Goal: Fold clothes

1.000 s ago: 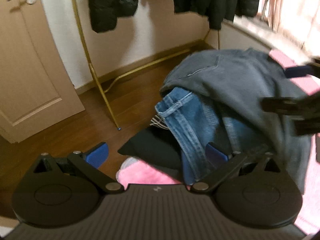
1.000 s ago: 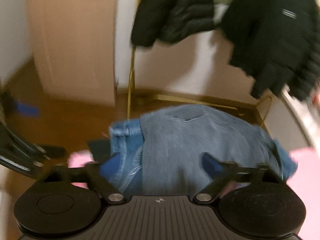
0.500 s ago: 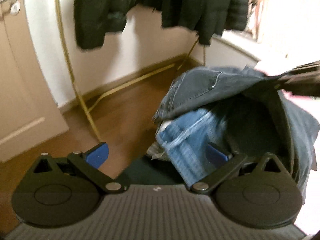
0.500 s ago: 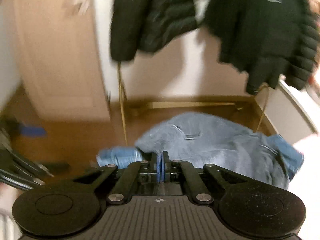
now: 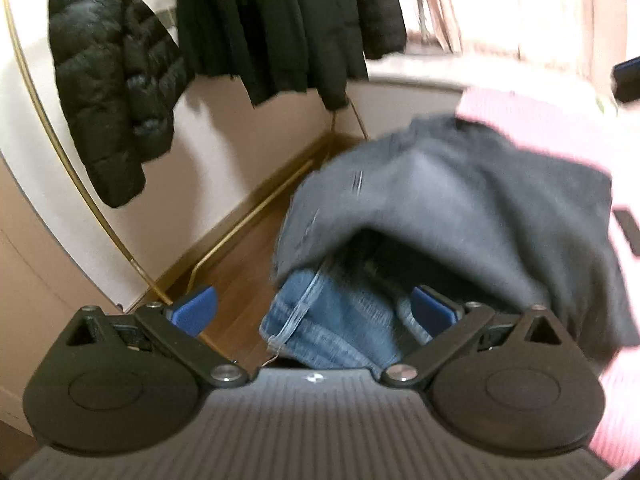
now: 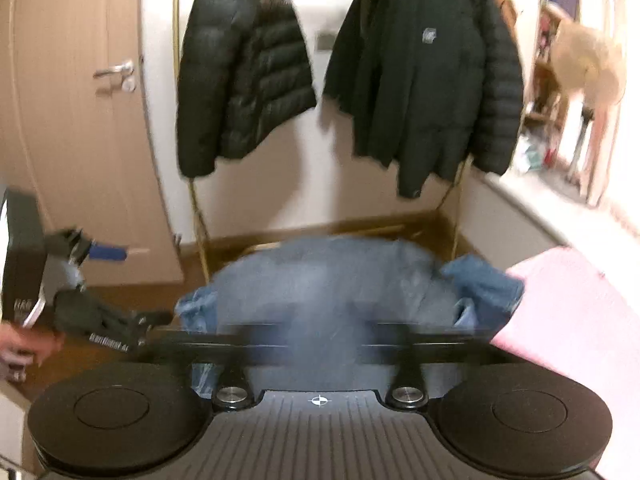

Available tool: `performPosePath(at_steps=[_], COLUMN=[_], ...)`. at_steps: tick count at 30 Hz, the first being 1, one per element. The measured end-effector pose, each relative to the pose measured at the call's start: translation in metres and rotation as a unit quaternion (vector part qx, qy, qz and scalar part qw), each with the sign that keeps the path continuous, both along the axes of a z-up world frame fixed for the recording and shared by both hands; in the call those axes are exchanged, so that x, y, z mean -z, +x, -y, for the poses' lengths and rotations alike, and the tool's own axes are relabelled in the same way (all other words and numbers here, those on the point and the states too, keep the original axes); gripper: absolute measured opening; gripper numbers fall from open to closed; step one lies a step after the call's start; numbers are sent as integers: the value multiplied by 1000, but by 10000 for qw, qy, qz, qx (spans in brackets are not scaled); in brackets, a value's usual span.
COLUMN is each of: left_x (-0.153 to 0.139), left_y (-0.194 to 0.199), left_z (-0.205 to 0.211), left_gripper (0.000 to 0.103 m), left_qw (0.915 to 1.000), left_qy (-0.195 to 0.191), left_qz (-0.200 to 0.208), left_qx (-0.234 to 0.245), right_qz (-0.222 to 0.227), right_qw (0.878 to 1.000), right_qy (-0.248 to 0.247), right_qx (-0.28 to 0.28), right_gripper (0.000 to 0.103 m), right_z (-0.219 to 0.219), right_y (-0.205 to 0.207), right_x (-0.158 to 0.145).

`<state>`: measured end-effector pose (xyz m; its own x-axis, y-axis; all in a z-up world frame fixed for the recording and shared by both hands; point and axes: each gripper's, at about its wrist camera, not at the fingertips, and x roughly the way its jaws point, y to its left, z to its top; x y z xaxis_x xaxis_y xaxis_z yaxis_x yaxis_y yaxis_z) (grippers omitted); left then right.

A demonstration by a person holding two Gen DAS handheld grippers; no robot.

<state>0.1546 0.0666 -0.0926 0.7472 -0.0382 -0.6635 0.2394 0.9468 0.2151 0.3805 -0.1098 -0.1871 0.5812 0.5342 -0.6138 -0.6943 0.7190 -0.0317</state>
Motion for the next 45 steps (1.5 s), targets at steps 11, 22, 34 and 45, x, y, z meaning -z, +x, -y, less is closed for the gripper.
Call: performPosePath(at_steps=[11,22,34,45], left_x=[68,48,-84,-209], left_y=[67,102,54,-198], left_z=[-22,9,97,331], left_gripper=[102,66,7,7], left_qw=[9764,9403,8858,7409], left_qy=[1252,1292,1477,1451], left_qz=[452,1419,2710,3887], left_qx=[1701,2811,3466,5281], right_qz=[440,203,302,598], right_qw=[9653,9973,9872,9401], right_qy=[-2161,-703,616,2156], right_qx=[-1400,35,1438,2572], right_gripper=[13,5,4,4], right_z=[-138,-57,64,323], right_y=[22,30,-43,-308], right_x=[124,28,-68,-127])
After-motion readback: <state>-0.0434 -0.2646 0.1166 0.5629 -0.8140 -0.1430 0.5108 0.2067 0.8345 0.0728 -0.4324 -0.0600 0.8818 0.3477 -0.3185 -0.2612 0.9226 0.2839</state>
